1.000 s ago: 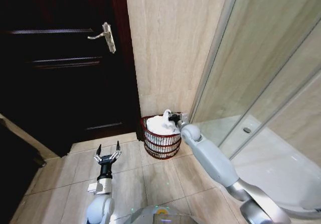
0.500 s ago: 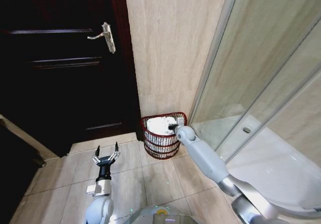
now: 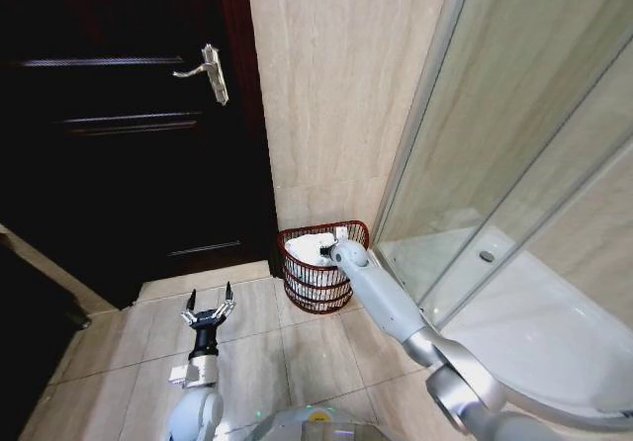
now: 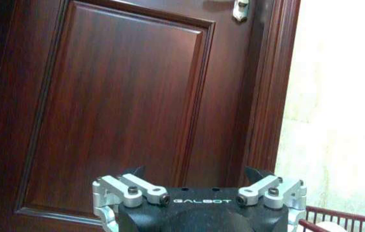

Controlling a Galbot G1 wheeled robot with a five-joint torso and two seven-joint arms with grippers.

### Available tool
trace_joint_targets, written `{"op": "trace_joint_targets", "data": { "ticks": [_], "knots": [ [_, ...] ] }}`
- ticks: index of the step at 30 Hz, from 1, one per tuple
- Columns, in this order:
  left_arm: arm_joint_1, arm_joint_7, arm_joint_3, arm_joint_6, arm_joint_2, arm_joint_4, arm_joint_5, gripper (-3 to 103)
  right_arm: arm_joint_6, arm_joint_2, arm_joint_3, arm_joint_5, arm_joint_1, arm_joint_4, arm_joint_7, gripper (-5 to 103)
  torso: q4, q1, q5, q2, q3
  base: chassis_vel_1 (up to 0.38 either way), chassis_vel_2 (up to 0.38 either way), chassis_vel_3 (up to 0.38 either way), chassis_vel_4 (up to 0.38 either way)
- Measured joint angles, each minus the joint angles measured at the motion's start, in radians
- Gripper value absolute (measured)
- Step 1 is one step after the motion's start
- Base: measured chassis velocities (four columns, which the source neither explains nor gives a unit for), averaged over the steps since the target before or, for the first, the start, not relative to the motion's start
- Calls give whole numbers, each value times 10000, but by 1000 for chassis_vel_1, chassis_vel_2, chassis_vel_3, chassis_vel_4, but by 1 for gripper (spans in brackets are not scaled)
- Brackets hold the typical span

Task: Discard the used towel into the hamper.

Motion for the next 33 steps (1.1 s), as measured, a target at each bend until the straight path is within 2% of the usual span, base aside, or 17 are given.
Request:
{"op": "trace_joint_targets", "data": {
  "ticks": [8,11,12,14,18,21,23,25,26,27,29,31,32,33],
  "knots": [
    [1,20,-27,0,31,-37,-17,100,248,67,150,-204,-32,-308,-337,2,0,0,1,0,0,0,0,0,0],
    [13,23,-25,16,14,-72,-17,100,481,-60,167,-513,-86,-149,-810,-1,0,0,2,0,2,0,0,0,0],
    [17,23,-24,43,-5,-105,-17,100,638,-143,190,-675,-126,65,-993,4,0,1,2,-1,3,0,0,0,0],
    [18,17,-23,86,-20,-134,-11,100,806,-212,204,-780,-155,271,-1044,4,0,0,4,-1,3,0,0,0,0],
    [20,-30,8,294,-56,-286,2,100,1534,-808,205,-1332,-425,1659,-1071,26,1,1,3,-1,3,0,0,0,0],
    [17,-75,26,416,-103,-369,25,100,1819,-1130,227,-1686,-628,2370,-1122,32,0,0,1,-1,2,0,0,0,0],
    [24,-81,25,537,-128,-465,36,100,1944,-1359,318,-1852,-844,2997,-949,42,-1,1,3,-1,2,0,0,0,0],
    [39,-80,24,563,-127,-501,38,100,2047,-1432,373,-1935,-928,3211,-872,42,-1,1,2,-1,2,0,0,0,0],
    [67,-81,24,601,-111,-567,39,100,2211,-1529,462,-2061,-1052,3469,-831,54,0,0,2,0,0,0,0,0,0],
    [102,-80,18,651,-81,-635,40,100,2287,-1642,623,-2186,-1232,3790,-883,59,-1,1,4,-1,1,0,0,0,0],
    [117,-82,8,665,-67,-660,48,100,2283,-1715,700,-2194,-1338,3956,-927,59,-1,0,4,-1,0,0,0,0,0],
    [155,-83,-15,675,-46,-716,62,100,2240,-1807,879,-2194,-1491,4114,-1013,70,-1,0,2,-1,0,0,0,0,0],
    [155,-83,-15,675,-46,-716,62,100,2240,-1807,879,-2194,-1491,4114,-1013,70,-1,0,2,-1,0,0,0,0,0],
    [186,-85,-24,678,-40,-749,63,100,2246,-1814,967,-2212,-1555,4135,-1034,76,-1,0,3,-1,1,0,0,0,0]
  ]
}}
